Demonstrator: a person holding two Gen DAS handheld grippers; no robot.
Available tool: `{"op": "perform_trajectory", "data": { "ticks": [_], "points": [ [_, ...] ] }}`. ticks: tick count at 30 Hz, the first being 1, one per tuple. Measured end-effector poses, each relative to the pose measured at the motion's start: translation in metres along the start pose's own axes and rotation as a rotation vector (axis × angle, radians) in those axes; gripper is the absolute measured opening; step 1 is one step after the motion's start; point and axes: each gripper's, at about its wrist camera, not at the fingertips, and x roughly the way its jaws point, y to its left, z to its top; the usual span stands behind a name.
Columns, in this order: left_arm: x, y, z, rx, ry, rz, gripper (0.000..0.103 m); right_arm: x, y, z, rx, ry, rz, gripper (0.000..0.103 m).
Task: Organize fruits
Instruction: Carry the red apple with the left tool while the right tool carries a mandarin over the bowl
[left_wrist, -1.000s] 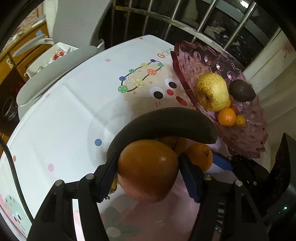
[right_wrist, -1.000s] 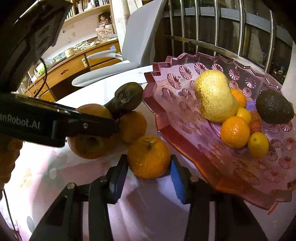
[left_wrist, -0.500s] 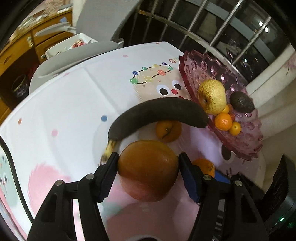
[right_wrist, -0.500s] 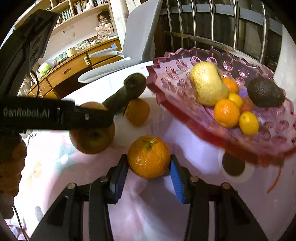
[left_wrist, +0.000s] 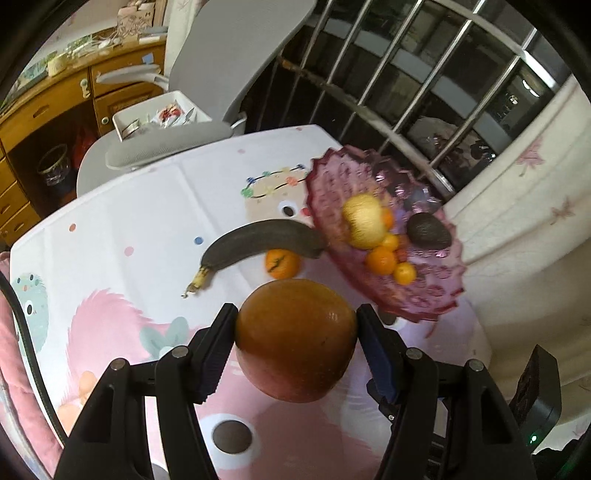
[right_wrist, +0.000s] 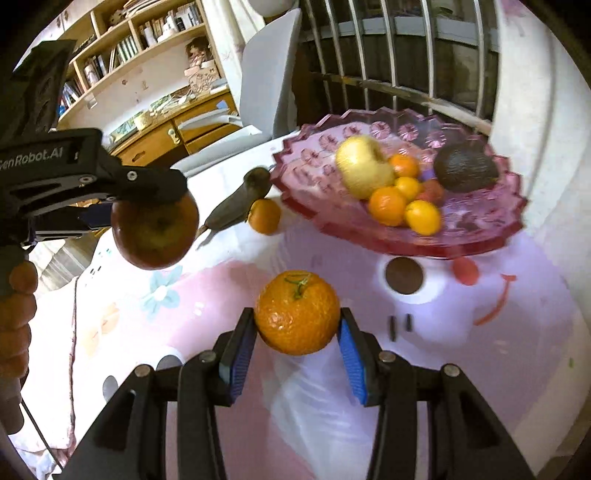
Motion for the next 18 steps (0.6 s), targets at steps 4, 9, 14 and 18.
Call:
{"op": "perform_trajectory", "data": {
  "ticks": [4, 9, 14, 18],
  "points": [
    [-0.015, -0.020, 0.004, 0.005, -0.016, -0.018, 0.064, -0.024, -0.015, 0.008, 0.012, -0.024, -0.026, 0.044],
    [-0.019, -0.036, 0.011, 0.003, -0.055, -0.050, 0.064, -0.045, -0.035, 0.025, 0.016, -0.073, -0.075, 0.044],
    [-0.016, -0.055, 0.022, 0.017, -0.075, -0.065, 0.064, -0.055, -0.059, 0.047, 0.014, -0.107, -0.105, 0.044],
    [-0.004, -0.067, 0.030, 0.018, -0.070, -0.071, 0.064, -0.052, -0.075, 0.058, 0.011, -0.104, -0.110, 0.044]
  ]
}}
